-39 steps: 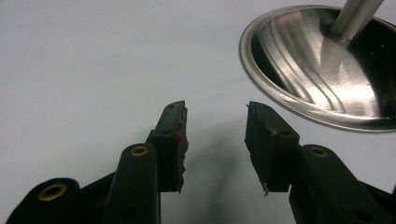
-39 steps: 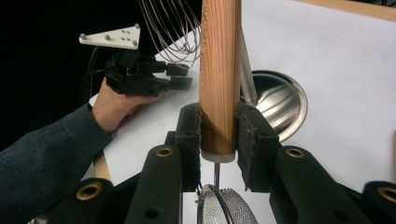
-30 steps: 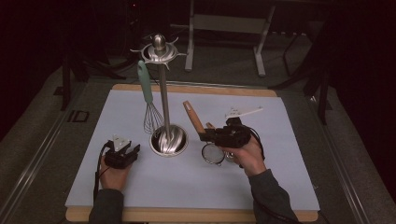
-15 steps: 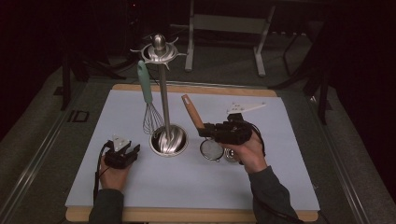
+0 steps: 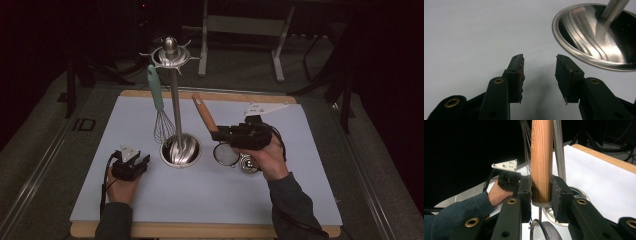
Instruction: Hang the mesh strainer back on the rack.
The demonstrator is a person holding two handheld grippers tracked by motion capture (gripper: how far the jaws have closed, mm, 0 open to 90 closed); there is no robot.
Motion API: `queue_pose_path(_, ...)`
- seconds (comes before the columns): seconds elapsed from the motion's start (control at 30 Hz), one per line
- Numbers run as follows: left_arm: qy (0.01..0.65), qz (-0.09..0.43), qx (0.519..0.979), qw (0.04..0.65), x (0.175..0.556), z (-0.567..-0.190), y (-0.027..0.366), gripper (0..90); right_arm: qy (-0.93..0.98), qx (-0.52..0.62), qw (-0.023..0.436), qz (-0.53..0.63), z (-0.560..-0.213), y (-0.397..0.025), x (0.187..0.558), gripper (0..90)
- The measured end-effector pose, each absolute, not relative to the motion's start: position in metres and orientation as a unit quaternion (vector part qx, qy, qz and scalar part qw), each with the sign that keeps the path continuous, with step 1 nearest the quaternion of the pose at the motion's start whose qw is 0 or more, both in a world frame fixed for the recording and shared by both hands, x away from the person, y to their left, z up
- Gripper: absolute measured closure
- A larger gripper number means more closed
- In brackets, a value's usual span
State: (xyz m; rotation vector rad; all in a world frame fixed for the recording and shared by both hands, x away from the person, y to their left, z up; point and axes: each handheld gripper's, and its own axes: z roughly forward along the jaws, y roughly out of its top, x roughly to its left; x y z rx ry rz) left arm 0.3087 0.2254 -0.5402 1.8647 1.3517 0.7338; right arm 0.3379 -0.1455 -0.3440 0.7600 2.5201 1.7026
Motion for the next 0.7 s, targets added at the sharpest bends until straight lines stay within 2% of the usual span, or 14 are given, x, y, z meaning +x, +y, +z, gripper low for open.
queue_pose_path(0.7,0.523,0.284,0.721,0.355,0.309,-0.54,0.225,58.6,0.792,0.193,0.021,0.578,-0.291,-0.141,0.333,72.0)
